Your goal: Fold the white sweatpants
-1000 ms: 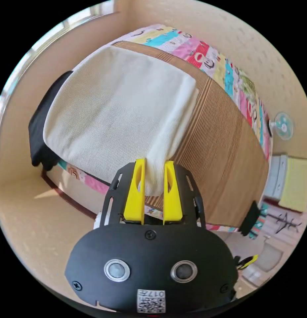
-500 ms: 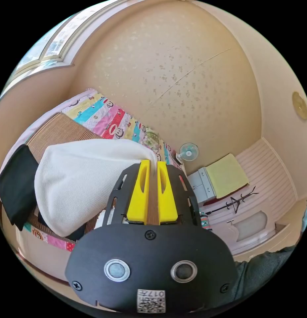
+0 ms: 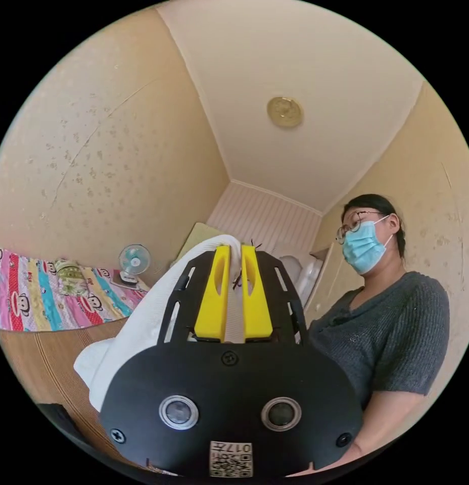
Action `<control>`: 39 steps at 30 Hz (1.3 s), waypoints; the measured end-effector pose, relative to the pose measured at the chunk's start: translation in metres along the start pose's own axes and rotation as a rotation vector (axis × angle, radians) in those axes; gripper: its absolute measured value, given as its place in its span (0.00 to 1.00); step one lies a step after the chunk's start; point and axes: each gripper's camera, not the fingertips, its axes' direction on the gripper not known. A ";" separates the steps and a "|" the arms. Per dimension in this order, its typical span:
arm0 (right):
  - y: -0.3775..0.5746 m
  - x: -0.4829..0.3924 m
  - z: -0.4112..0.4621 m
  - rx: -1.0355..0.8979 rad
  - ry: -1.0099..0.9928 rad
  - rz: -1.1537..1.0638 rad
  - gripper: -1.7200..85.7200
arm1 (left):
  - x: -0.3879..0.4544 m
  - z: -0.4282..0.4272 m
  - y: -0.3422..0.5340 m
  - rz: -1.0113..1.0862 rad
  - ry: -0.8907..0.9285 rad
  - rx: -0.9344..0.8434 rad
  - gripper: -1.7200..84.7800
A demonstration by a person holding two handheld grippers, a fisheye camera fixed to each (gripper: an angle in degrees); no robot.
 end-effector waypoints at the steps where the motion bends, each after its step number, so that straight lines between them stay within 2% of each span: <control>1: 0.000 0.009 0.006 -0.008 0.067 -0.014 0.24 | -0.001 0.017 0.003 0.017 0.075 -0.009 0.07; 2: 0.001 0.011 0.007 -0.001 0.092 -0.040 0.23 | -0.002 0.030 0.006 0.031 0.126 -0.014 0.07; 4: 0.009 0.018 0.000 0.049 0.017 -0.165 0.15 | -0.004 0.045 0.010 0.051 0.147 -0.029 0.07; 6: 0.018 0.017 -0.014 0.127 -0.034 -0.289 0.08 | -0.010 0.052 0.015 0.047 0.126 -0.036 0.07; 9: 0.040 -0.004 -0.035 0.202 -0.075 -0.563 0.06 | -0.023 0.066 0.029 0.011 0.042 -0.113 0.07; 11: 0.054 -0.021 -0.042 0.215 -0.080 -0.709 0.05 | -0.032 0.089 0.046 0.011 0.032 -0.279 0.07; 12: 0.065 -0.033 -0.043 0.222 0.002 -0.792 0.04 | -0.033 0.096 0.051 0.016 0.020 -0.324 0.07; 14: 0.082 -0.050 -0.041 0.214 0.069 -0.920 0.04 | -0.040 0.121 0.073 0.017 -0.091 -0.447 0.07; 16: 0.102 -0.075 -0.028 0.154 0.120 -1.101 0.03 | -0.056 0.139 0.090 -0.043 -0.208 -0.509 0.08; 19: 0.134 -0.118 0.012 0.009 0.271 -1.365 0.03 | -0.086 0.178 0.118 -0.120 -0.344 -0.717 0.08; 20: 0.142 -0.125 0.022 -0.026 0.299 -1.416 0.03 | -0.094 0.195 0.129 -0.113 -0.421 -0.813 0.08; 22: 0.171 -0.143 0.056 -0.193 0.307 -1.627 0.03 | -0.099 0.216 0.143 -0.045 -0.556 -0.890 0.08; 23: 0.177 -0.144 0.063 -0.229 0.287 -1.676 0.03 | -0.096 0.222 0.148 0.028 -0.688 -0.852 0.06; 25: 0.199 -0.137 0.082 -0.327 0.134 -1.867 0.03 | -0.089 0.227 0.151 0.121 -0.808 -0.778 0.03; 26: 0.201 -0.131 0.085 -0.347 0.068 -1.904 0.03 | -0.088 0.231 0.151 0.155 -0.811 -0.746 0.03; 27: 0.199 -0.117 0.088 -0.403 -0.117 -1.959 0.03 | -0.088 0.233 0.150 0.161 -0.793 -0.731 0.03; 30: 0.173 -0.068 0.094 -0.596 -0.697 -1.994 0.03 | -0.099 0.249 0.147 0.117 -0.566 -0.689 0.03; 31: 0.160 -0.045 0.099 -0.610 -0.833 -1.973 0.02 | -0.105 0.256 0.146 0.080 -0.456 -0.675 0.04; 32: 0.154 -0.034 0.102 -0.595 -0.857 -1.957 0.02 | -0.112 0.262 0.145 0.034 -0.337 -0.651 0.06; 33: 0.145 -0.013 0.111 -0.552 -0.806 -1.913 0.02 | -0.116 0.264 0.144 0.011 -0.276 -0.635 0.07; 35: 0.137 0.007 0.134 -0.496 -0.505 -1.812 0.02 | -0.129 0.264 0.139 -0.064 -0.061 -0.576 0.09; 37: 0.126 0.025 0.188 -0.432 0.080 -1.613 0.02 | -0.140 0.257 0.134 -0.115 0.019 -0.534 0.11; 38: 0.122 0.030 0.204 -0.424 0.220 -1.569 0.02 | -0.148 0.249 0.130 -0.142 0.035 -0.504 0.12; 39: 0.117 0.043 0.238 -0.413 0.491 -1.499 0.02 | -0.152 0.245 0.129 -0.152 0.036 -0.488 0.13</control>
